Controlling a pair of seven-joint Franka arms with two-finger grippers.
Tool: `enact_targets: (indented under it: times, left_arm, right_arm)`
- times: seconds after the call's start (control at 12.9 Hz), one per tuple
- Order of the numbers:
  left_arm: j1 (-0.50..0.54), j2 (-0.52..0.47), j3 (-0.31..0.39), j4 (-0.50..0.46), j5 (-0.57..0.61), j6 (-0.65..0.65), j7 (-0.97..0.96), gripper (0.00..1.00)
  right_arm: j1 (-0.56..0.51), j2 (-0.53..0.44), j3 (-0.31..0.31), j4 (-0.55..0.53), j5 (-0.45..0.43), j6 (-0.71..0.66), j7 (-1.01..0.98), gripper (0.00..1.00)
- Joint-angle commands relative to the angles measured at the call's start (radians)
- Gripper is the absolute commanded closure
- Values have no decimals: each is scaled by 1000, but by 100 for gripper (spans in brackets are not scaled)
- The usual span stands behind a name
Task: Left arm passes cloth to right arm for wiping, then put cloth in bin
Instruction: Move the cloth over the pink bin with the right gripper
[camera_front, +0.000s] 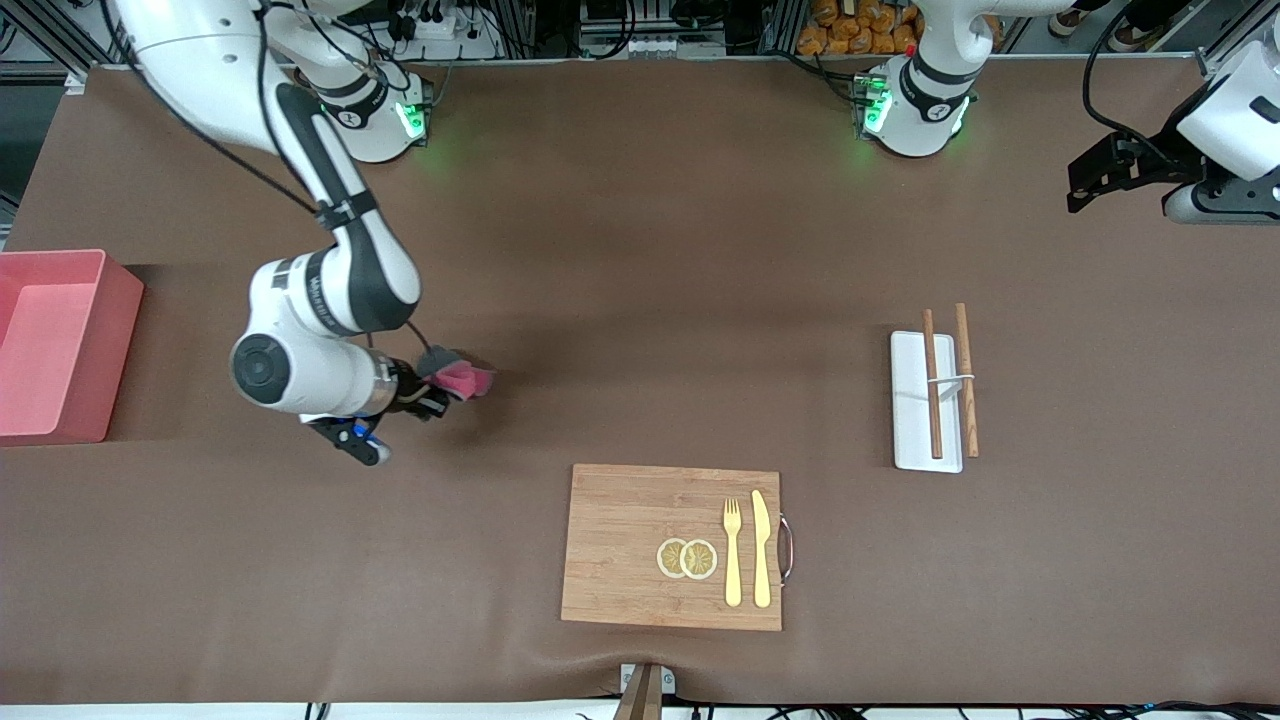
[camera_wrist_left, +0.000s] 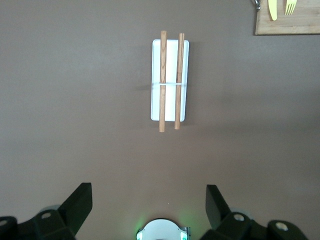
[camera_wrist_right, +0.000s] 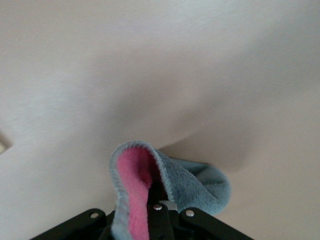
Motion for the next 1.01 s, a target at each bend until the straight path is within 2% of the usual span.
enact_targets:
  times: [0.0,0.16,0.31,0.39,0.54,0.78,0.93]
  left_arm:
    - [9,-12,-11,-1,3,1,-22,0]
    - [9,-14,-10,-4,-4,9,-26,0]
    - [10,-14,-10,-4,-4,9,-24,0]
    - [10,-8,-10,-3,-3,10,-24,0]
    - [10,-3,-10,-6,5,13,-22,0]
    - [10,-3,-10,-6,5,13,-22,0]
    - [7,-5,-10,-6,5,13,-22,0]
  right_arm:
    - [-28,-27,-18,25,17,-43,-21,100]
    - [-85,-81,-21,19,8,-92,-137,100]
    - [-186,-121,-21,18,1,-140,-356,100]
    - [-244,-136,-21,18,-24,-163,-476,100]
    - [-362,-150,-21,18,-139,-207,-706,100]
    - [-563,-170,-21,28,-221,-255,-1062,100]
    - [-689,-184,-21,74,-273,-282,-1286,100]
